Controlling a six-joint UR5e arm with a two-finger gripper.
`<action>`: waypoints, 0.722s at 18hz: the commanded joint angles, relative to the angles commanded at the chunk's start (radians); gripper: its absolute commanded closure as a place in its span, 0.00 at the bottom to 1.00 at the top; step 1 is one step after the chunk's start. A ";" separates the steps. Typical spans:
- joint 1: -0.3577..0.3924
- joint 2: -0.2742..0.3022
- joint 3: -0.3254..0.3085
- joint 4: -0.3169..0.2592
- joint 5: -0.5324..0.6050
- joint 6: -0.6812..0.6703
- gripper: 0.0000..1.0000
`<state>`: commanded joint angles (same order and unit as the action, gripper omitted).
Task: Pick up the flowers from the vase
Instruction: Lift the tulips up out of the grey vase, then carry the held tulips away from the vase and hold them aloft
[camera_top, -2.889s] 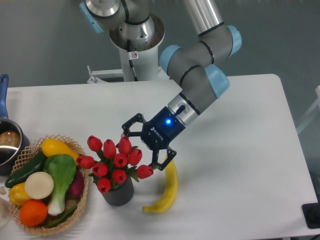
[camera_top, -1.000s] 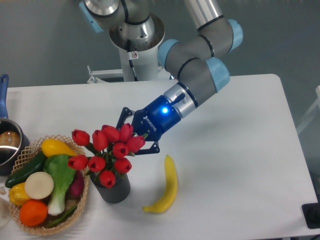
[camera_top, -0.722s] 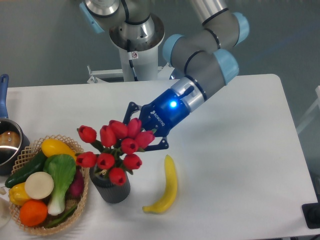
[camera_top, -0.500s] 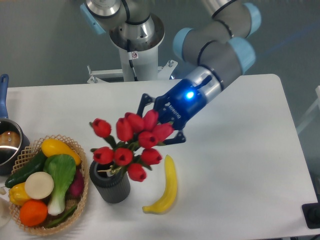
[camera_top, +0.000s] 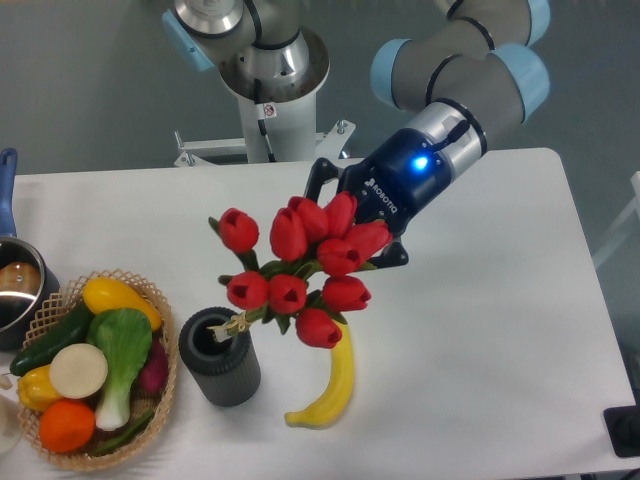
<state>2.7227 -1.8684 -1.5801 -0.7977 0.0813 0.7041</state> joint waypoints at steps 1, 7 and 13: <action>0.018 -0.002 0.005 0.003 0.002 0.011 1.00; 0.112 -0.023 0.040 0.005 0.182 0.205 1.00; 0.135 -0.023 0.038 0.003 0.337 0.271 1.00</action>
<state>2.8577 -1.8914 -1.5416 -0.7946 0.4187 0.9755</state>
